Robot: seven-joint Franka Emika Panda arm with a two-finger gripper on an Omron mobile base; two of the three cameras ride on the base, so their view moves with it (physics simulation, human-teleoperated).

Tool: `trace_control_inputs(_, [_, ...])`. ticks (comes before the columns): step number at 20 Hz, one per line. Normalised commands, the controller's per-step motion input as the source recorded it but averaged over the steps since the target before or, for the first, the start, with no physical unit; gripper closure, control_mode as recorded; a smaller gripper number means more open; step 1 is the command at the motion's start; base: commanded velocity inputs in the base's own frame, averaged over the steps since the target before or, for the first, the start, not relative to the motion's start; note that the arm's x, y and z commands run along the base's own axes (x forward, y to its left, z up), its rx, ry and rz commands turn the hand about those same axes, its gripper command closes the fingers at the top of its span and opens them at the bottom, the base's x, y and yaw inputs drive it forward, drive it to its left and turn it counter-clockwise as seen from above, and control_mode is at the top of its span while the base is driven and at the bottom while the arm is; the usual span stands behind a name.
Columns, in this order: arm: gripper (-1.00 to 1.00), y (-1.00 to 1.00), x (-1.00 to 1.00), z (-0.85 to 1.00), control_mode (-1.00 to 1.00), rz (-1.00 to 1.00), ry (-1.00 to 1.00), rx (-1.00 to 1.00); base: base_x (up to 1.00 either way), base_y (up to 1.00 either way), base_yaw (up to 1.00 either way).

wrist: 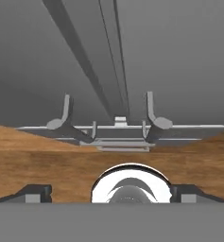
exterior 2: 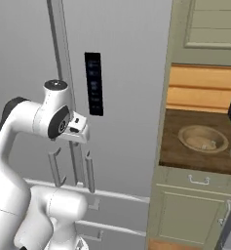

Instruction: Grab a lemon wedge from the fridge and one ice cube from the ice bowl, and put them in the glass of lemonade.

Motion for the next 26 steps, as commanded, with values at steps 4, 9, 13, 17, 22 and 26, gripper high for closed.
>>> trace_control_inputs(4, [-1.00, 0.00, 0.00, 0.00, 1.00, 0.00, 0.00, 0.00, -0.04, -1.00, 0.01])
trace_control_inputs(9, [-1.00, 0.00, 0.00, 0.00, 1.00, 0.00, 0.00, 0.00, 0.00, -1.00, 0.02])
trace_control_inputs(13, [-1.00, 0.00, 0.00, 0.00, 1.00, 0.00, 0.00, 0.00, 0.00, -1.00, 0.02])
trace_control_inputs(17, [-1.00, 0.00, 0.00, 0.00, 1.00, 0.00, 0.00, 0.00, 0.16, -0.91, 0.02])
trace_control_inputs(22, [-1.00, 0.00, 0.00, 0.00, 1.00, 0.00, 0.00, 0.00, 0.77, -0.52, 0.08])
trace_control_inputs(26, [-1.00, 0.00, 0.00, 0.00, 1.00, 0.00, 0.00, 0.00, 0.98, 0.00, 0.04])
